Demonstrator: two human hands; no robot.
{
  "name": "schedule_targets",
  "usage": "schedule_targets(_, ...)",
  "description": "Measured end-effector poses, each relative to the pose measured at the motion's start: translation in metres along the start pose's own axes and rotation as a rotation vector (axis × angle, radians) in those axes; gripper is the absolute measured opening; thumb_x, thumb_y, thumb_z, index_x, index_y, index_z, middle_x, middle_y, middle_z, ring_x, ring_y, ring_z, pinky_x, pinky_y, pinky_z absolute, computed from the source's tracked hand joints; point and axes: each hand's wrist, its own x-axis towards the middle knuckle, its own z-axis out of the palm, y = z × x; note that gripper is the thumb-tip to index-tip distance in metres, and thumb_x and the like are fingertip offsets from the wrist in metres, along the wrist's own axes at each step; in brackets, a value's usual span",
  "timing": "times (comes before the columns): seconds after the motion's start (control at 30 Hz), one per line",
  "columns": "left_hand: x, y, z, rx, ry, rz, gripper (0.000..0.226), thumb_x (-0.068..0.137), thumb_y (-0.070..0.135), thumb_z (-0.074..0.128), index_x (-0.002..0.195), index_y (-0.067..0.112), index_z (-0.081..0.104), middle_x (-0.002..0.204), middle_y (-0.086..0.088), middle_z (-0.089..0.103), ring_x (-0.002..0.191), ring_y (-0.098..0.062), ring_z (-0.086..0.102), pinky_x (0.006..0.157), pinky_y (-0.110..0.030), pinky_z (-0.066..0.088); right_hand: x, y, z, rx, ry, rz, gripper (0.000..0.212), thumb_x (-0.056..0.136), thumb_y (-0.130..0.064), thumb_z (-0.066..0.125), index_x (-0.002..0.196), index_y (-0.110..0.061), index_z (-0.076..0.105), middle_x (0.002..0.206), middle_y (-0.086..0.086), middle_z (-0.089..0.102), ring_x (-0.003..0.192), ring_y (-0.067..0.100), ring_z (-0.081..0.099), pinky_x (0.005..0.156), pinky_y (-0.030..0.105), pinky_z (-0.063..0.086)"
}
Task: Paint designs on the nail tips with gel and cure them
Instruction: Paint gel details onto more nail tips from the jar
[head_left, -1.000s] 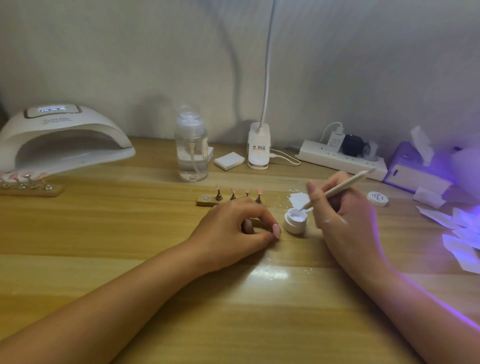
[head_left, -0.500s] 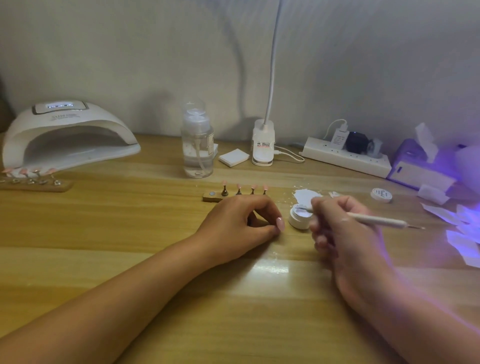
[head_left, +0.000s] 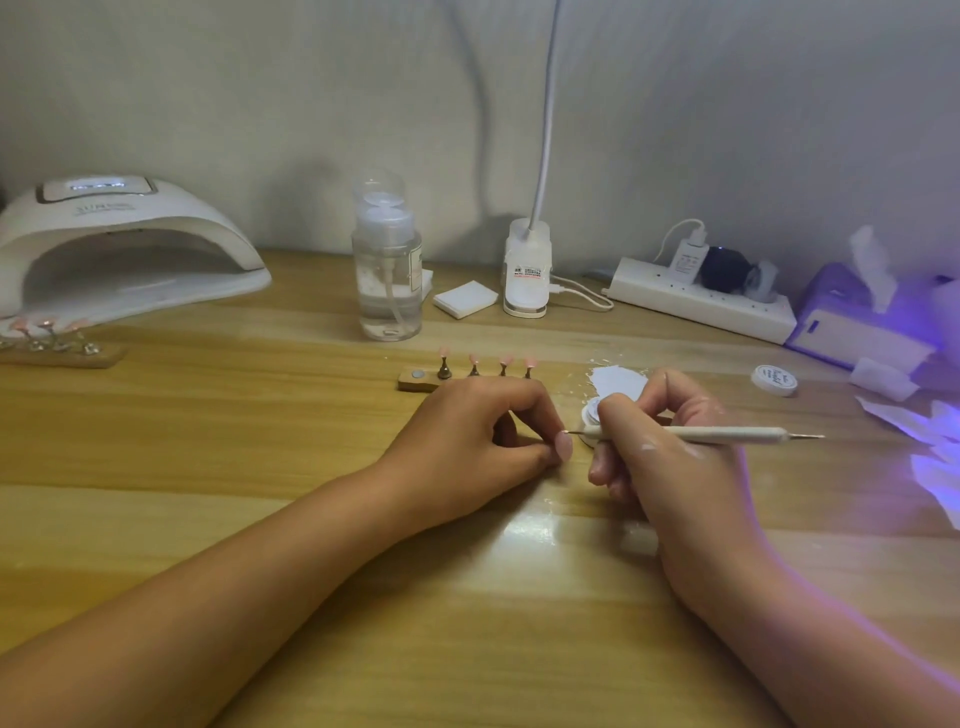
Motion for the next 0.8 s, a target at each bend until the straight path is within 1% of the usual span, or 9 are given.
schedule_targets(0.13,-0.0004,0.0005,-0.0002,0.006,0.005,0.003,0.010,0.081,0.013,0.077,0.079,0.020,0.070,0.058,0.037,0.054,0.047,0.002,0.046,0.051,-0.008,0.029,0.0000,0.0004,-0.0003,0.009,-0.014,-0.002,0.018,0.066,-0.017,0.060,0.057,-0.022,0.046,0.044,0.010,0.057,0.034,0.011,0.041,0.037,0.014,0.032)
schedule_targets(0.3,-0.0002,0.0010,-0.0003,0.007,0.006,0.009,0.015,0.081,0.012,0.077,0.077,0.024,0.069,0.059,0.038,0.055,0.047,0.003,0.046,0.051,-0.007,0.029,0.0012,0.0019,-0.0021,0.005,-0.025,-0.016,0.033,0.079,-0.005,0.062,0.057,-0.023,0.044,0.046,0.011,0.058,0.035,0.012,0.043,0.038,0.014,0.034)
schedule_targets(0.37,-0.0001,0.0013,-0.0004,0.007,0.009,0.013,0.016,0.081,0.012,0.077,0.077,0.025,0.068,0.059,0.038,0.055,0.046,0.003,0.046,0.051,-0.007,0.029,0.0012,0.0016,-0.0021,0.004,-0.031,-0.017,0.035,0.080,-0.002,0.061,0.056,-0.022,0.044,0.046,0.012,0.058,0.035,0.012,0.043,0.038,0.015,0.034)
schedule_targets(0.57,-0.0001,0.0023,-0.0007,0.010,0.014,0.024,0.013,0.081,0.011,0.077,0.078,0.021,0.069,0.057,0.038,0.053,0.045,0.003,0.044,0.050,-0.006,0.028,0.0006,0.0006,-0.0022,0.001,-0.043,-0.018,0.035,0.081,-0.002,0.061,0.056,-0.021,0.044,0.048,0.013,0.059,0.036,0.012,0.045,0.038,0.016,0.035)
schedule_targets(0.7,0.0001,0.0026,-0.0010,0.014,0.015,0.029,0.015,0.081,0.010,0.077,0.078,0.022,0.069,0.057,0.039,0.053,0.045,0.003,0.044,0.050,-0.007,0.028,0.0005,0.0008,-0.0023,-0.001,-0.037,-0.014,0.036,0.081,-0.002,0.061,0.056,-0.022,0.045,0.047,0.013,0.058,0.036,0.012,0.044,0.038,0.016,0.034)
schedule_targets(0.8,0.0006,0.0025,-0.0005,0.004,0.019,0.022,0.014,0.082,0.012,0.077,0.077,0.022,0.068,0.057,0.038,0.053,0.045,0.002,0.043,0.050,-0.006,0.028,-0.0003,0.0000,-0.0022,0.004,-0.020,-0.005,0.029,0.077,-0.009,0.063,0.057,-0.022,0.045,0.047,0.011,0.058,0.036,0.011,0.044,0.037,0.017,0.034)
